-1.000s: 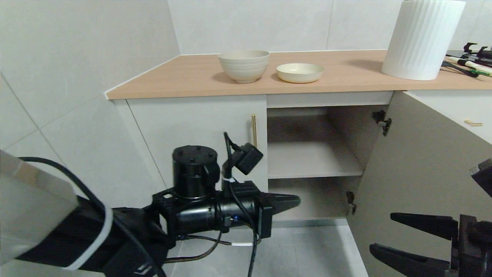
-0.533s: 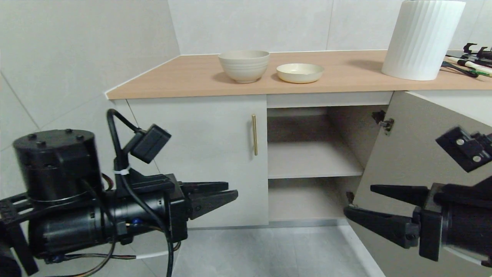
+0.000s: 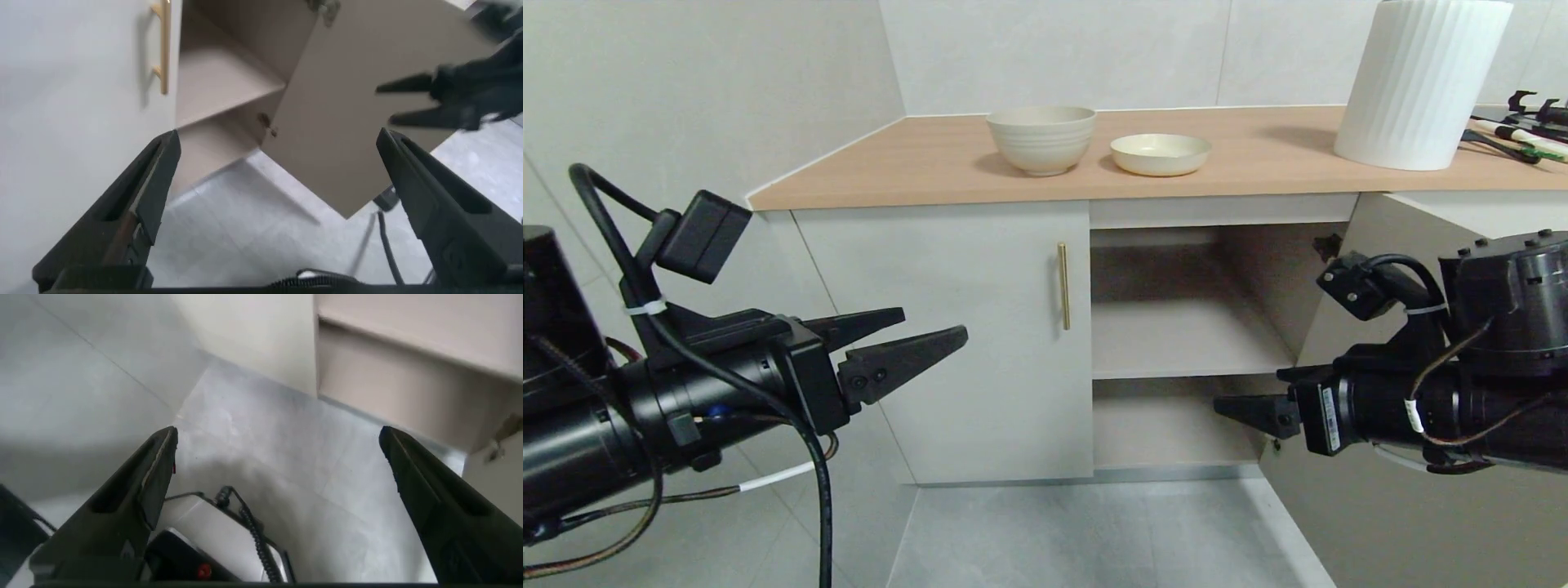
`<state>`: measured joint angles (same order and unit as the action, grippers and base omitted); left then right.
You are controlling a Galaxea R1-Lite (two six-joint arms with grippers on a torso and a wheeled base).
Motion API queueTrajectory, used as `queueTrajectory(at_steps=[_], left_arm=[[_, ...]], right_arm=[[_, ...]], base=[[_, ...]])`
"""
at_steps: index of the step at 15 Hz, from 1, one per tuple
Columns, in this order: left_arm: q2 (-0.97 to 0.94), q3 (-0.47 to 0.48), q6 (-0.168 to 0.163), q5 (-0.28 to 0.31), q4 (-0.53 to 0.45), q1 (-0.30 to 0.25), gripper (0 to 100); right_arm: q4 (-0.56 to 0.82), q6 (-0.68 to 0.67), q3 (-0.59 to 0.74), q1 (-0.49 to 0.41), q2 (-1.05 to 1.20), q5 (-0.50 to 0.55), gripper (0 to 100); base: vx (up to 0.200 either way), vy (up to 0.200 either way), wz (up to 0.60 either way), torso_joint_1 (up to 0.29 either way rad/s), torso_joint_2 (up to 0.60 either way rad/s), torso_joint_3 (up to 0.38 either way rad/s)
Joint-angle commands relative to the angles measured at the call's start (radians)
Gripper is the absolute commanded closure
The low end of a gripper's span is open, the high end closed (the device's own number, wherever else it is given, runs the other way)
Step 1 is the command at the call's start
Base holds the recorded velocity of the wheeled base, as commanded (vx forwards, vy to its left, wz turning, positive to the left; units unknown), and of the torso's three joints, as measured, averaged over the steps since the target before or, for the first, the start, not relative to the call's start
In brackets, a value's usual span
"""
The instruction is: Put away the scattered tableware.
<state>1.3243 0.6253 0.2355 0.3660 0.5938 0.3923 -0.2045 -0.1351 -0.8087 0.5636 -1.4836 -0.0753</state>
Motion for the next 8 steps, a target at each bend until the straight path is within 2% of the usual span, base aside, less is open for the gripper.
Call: queueTrajectory(at_steps=[1,6,8], left_arm=[[-0.008,0.010,0.001,-0.001,0.000,-0.007,0],[0.000,0.013,0.001,-0.001,0.001,-0.010,0],[-0.002,0.022,0.001,-0.001,0.000,-0.013,0]], right_arm=[[-0.003,-0.001,-0.001,-0.007,-0.020,-0.001,0],[-0.003,-0.020,0.020,0.001,0.049,-0.009,0],[-0.010,-0.034,0.022,0.045,0.059,-0.006,0]], base=[[0.000,0.000,0.00,0.000,0.00,0.000],[0.000,0.000,0.00,0.000,0.00,0.000],[0.000,0.000,0.00,0.000,0.00,0.000]])
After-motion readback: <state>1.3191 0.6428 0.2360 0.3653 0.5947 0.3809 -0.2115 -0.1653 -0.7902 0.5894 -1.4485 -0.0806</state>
